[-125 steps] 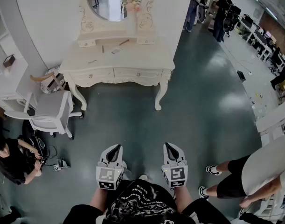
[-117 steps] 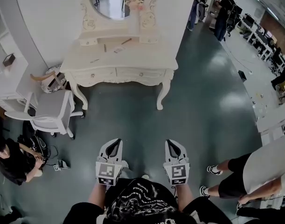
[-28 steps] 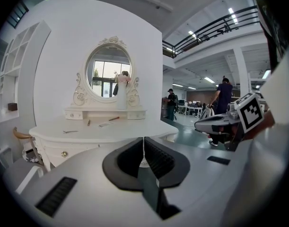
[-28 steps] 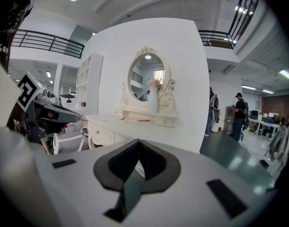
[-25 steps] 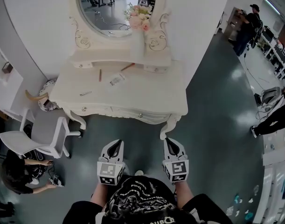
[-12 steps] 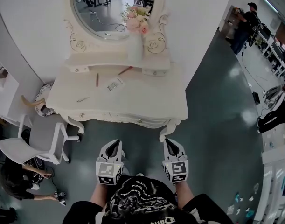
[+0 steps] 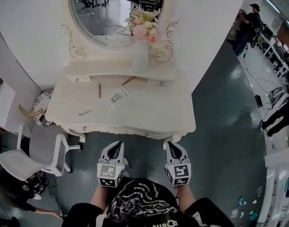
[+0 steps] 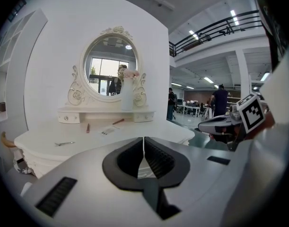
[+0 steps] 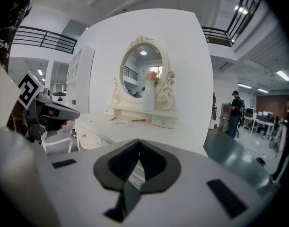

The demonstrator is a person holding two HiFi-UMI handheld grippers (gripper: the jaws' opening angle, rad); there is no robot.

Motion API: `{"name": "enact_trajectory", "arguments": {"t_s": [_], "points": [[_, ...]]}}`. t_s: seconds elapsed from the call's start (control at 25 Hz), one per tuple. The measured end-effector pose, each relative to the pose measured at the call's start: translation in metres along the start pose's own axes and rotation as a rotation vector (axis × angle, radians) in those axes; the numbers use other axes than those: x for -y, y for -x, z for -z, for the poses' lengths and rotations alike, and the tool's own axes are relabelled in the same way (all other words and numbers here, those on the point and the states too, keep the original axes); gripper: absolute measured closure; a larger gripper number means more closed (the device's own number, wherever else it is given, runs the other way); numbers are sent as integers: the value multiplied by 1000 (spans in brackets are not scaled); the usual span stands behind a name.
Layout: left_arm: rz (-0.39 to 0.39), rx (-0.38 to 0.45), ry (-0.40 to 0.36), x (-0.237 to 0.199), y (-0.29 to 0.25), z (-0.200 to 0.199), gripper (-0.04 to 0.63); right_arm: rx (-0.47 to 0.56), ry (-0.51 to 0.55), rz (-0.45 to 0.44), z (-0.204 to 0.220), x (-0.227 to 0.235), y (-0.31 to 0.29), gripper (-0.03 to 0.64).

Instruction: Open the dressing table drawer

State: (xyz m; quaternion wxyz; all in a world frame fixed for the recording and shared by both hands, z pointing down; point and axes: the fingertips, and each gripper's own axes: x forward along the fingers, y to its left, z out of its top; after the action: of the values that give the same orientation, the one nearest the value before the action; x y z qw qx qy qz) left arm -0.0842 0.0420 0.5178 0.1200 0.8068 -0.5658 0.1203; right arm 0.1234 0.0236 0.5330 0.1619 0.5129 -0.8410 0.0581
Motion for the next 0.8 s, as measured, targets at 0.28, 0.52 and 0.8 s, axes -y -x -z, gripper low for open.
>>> {"name": "enact_trajectory", "arguments": {"t_s": [0.28, 0.52, 0.8], "points": [[35, -2, -19, -39, -23, -13, 574, 1, -7, 21, -15, -14, -39, 606], [68, -9, -24, -74, -43, -18, 574, -7, -27, 57, -23, -25, -70, 606], [126, -14, -38, -100, -60, -24, 574, -8, -74, 122, -32, -28, -96, 606]]}}
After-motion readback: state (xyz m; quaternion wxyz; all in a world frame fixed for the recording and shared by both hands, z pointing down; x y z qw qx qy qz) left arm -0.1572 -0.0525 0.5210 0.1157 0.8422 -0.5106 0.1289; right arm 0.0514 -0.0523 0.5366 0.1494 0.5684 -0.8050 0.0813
